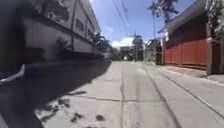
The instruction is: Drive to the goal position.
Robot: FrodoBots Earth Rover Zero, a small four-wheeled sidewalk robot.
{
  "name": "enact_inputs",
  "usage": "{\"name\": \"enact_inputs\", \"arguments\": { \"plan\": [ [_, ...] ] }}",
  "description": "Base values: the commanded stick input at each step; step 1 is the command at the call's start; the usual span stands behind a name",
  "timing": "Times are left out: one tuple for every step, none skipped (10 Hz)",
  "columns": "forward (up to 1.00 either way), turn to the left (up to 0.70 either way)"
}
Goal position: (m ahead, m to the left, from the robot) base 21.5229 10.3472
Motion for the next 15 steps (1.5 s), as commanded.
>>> {"name": "enact_inputs", "arguments": {
  "plan": [
    [1.0, 0.03],
    [1.0, 0.06],
    [1.0, 0.0],
    [1.0, 0.0],
    [1.0, 0.0],
    [1.0, 0.0],
    [1.0, 0.0],
    [1.0, 0.0],
    [1.0, 0.0],
    [1.0, 0.0],
    [1.0, 0.0],
    [1.0, 0.0],
    [1.0, 0.0],
    [1.0, 0.0],
    [1.0, 0.0]
  ]
}}
